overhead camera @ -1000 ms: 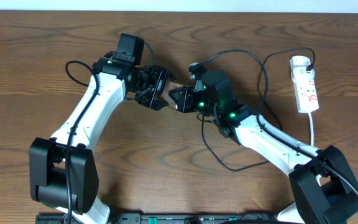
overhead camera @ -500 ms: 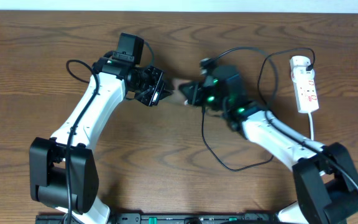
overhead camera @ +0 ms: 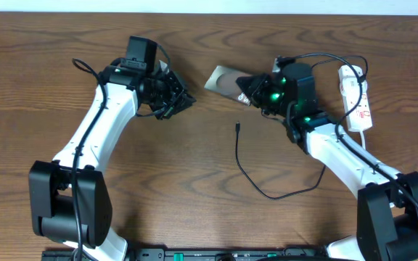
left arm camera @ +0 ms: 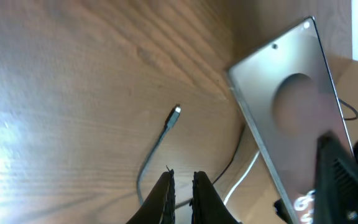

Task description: Plug charger to phone and switch on socket

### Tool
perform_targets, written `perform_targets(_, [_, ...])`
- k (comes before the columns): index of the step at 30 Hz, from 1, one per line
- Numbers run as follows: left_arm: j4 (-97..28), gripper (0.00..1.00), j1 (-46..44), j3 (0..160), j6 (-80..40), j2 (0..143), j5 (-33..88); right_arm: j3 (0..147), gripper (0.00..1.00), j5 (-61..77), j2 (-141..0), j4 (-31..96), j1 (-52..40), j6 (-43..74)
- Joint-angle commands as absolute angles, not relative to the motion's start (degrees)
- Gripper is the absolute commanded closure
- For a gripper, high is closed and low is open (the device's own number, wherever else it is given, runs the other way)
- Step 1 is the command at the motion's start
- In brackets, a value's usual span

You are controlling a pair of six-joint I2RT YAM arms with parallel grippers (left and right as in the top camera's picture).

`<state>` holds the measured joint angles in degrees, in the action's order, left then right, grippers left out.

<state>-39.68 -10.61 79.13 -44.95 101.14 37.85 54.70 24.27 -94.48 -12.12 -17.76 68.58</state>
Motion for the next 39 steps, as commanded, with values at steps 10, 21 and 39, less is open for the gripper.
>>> perform_targets(10, [-39.1, 0.86, -10.0, 79.2, -41.2, 100.7, 38.4, 56.2, 0.99, 21.3, -89.6, -14.7, -16.4, 96.7])
perform_targets(21, [-36.2, 0.34, -10.0, 79.2, -50.1, 100.7, 41.8, 56.2, 0.99, 18.2, -88.4, -12.2, -16.2, 96.9])
perform_targets(39, [-21.6, 0.31, -10.1, 79.2, -65.3, 100.7, 60.8, 56.2, 0.99, 7.5, -88.4, -16.2, -24.3, 97.3])
